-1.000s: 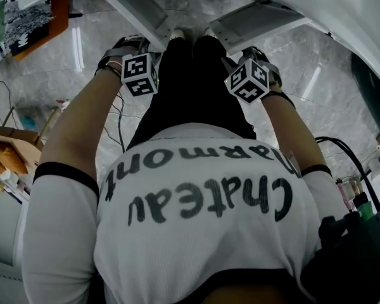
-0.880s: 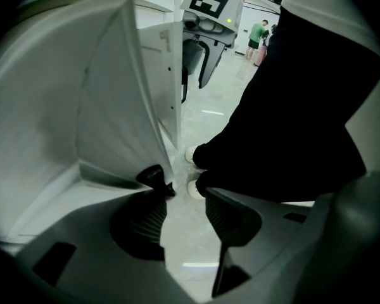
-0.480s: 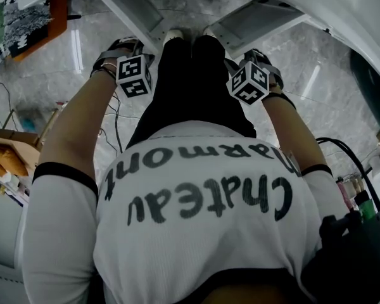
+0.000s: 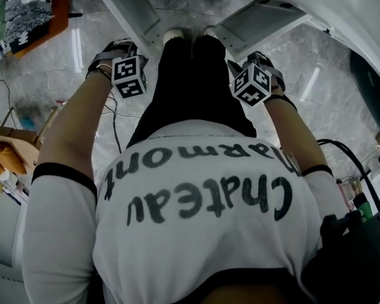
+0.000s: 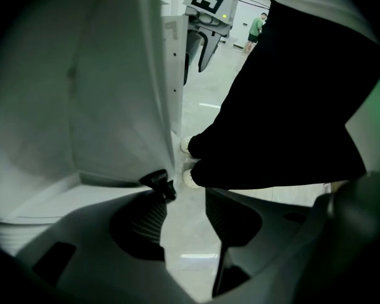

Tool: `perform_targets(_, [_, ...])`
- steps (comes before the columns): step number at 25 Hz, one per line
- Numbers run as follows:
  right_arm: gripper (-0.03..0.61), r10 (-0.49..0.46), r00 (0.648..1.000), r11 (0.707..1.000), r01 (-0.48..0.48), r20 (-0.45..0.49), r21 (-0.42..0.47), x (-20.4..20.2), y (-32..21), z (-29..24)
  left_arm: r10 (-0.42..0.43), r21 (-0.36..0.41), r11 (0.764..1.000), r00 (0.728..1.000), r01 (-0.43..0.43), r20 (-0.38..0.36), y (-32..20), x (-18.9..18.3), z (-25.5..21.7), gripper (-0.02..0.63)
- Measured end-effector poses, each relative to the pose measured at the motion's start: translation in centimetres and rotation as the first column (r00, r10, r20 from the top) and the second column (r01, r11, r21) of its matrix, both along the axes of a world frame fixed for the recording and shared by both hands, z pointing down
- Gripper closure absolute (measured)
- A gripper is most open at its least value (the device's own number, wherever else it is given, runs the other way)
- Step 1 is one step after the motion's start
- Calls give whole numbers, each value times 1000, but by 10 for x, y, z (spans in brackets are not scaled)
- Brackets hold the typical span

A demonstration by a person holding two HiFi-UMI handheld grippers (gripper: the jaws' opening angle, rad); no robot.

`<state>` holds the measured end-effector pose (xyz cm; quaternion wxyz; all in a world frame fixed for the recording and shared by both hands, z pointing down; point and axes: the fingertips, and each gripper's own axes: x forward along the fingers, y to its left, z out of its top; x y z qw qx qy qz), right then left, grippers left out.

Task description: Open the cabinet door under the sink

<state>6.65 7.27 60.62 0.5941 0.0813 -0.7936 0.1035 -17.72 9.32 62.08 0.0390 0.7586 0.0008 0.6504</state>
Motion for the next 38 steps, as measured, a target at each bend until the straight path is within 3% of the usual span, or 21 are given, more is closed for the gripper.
perform_targets(27, [411, -65, 996, 998, 63, -69, -24, 41, 27, 5, 0, 45, 999, 1000, -1, 28, 8, -22, 3, 442])
perform_targets(38, [411, -104, 992, 994, 102, -76, -30, 45, 28, 3, 48, 57, 997, 998, -51, 44, 16, -45, 3, 442])
